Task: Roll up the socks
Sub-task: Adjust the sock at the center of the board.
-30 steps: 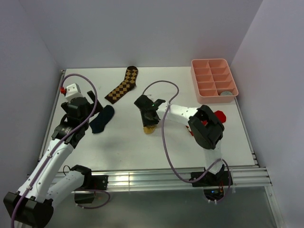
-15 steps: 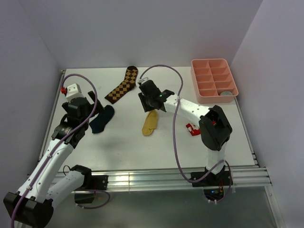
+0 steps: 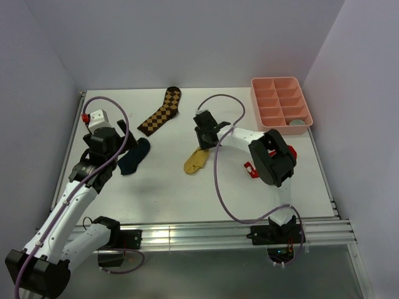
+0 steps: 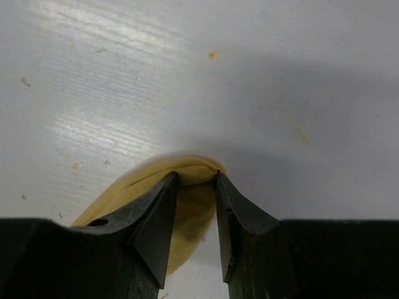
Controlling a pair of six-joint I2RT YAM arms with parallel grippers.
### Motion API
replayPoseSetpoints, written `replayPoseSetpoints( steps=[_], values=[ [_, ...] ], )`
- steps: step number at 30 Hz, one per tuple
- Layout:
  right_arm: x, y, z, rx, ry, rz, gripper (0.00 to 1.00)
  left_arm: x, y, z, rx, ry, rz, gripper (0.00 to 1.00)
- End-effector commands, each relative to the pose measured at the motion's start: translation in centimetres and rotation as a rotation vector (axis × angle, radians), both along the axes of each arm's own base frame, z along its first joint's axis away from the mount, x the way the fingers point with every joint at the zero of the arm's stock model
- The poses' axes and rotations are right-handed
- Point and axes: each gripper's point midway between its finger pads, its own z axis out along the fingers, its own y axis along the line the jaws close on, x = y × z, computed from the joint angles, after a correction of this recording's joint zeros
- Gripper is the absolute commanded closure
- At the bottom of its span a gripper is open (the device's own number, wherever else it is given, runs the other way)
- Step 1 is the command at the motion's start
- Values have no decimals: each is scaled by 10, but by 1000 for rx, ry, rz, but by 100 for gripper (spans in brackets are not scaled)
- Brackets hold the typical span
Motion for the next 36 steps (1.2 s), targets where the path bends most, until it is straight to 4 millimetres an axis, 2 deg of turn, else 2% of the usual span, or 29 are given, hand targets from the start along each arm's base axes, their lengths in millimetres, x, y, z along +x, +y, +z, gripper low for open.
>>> replayPoseSetpoints(
  steps=[1,5,7,8,10,11,13,14,18,21,25,28,32,36],
  values=[
    [13,-24,5,-26,-55,-150,62,4,-4,17,-21,-41,-15,2],
    [15,-54,5,-1,-33,-254,62,5,-6,15,-21,-36,-19,2],
    [18,-56,12,31,-45,-256,62,5,-6,14,-23,-33,-18,2],
    [21,-59,22,34,-62,-260,62,5,-5,14,-23,-33,-14,2],
    [21,-56,36,47,-84,-241,62,5,-4,15,-22,-34,-10,1],
    [21,-53,56,81,-120,-228,61,5,-5,15,-25,-33,-12,1],
    [15,-49,73,106,-151,-195,61,5,-6,15,-29,-33,-13,1],
    [12,-45,92,140,-188,-171,60,5,-6,14,-31,-31,-14,1],
    [-10,-30,110,164,-224,-40,59,4,-5,15,-34,-31,-11,1],
    [-34,-14,101,117,-212,58,59,4,-7,14,-39,-32,-17,1],
    [-71,23,82,66,-196,198,58,5,-8,14,-47,-29,-24,1],
    [-80,41,73,40,-201,249,56,5,-10,12,-51,-22,-31,1],
    [-84,56,62,-31,-222,307,54,5,-10,12,-54,-22,-30,1],
    [-85,62,47,-109,-222,332,54,5,-11,12,-54,-22,-33,2]
  ],
)
